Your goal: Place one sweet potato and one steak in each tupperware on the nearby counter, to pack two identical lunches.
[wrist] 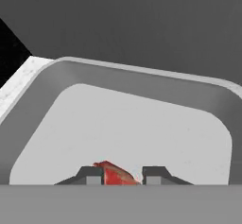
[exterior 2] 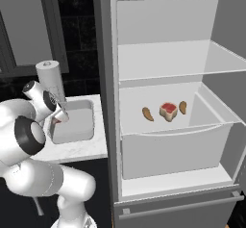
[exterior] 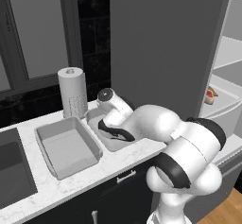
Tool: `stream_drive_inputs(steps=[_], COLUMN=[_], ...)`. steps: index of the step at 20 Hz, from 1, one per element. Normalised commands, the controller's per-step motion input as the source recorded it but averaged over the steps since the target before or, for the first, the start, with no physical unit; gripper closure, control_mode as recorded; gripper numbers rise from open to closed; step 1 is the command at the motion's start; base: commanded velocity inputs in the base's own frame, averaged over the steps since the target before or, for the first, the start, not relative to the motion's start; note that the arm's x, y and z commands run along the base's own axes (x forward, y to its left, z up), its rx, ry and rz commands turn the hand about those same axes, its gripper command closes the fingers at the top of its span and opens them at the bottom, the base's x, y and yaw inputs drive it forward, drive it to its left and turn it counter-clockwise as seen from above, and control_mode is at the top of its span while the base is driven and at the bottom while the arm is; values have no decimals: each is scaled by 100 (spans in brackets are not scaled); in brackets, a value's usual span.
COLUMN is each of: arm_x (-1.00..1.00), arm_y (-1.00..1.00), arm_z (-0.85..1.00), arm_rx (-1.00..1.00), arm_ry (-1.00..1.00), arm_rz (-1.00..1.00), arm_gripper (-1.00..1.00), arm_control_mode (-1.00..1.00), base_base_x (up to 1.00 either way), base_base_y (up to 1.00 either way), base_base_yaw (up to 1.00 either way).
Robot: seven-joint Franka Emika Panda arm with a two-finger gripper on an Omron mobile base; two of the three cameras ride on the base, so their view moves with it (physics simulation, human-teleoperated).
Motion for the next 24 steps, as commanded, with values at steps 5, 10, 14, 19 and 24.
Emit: stream_drive_inputs(steps=[5, 10, 14, 19, 24], arm_x=[7, 0, 0, 1, 2], arm_y=[0, 0, 0, 0, -5], arm_z=[-36, -5, 0, 0, 16], arm_rx=[0, 0, 0, 0, 0], arm_ry=[1, 1, 0, 0, 0], arm_rz=[0, 0, 0, 0, 0], arm_gripper=[100, 100, -100, -100, -100], arm_control_mode=[-100, -100, -100, -100, -100], base_base_x=[0, 0, 0, 0, 0], base_base_y=[0, 0, 0, 0, 0], base_base_yaw=[0, 0, 0, 0, 0])
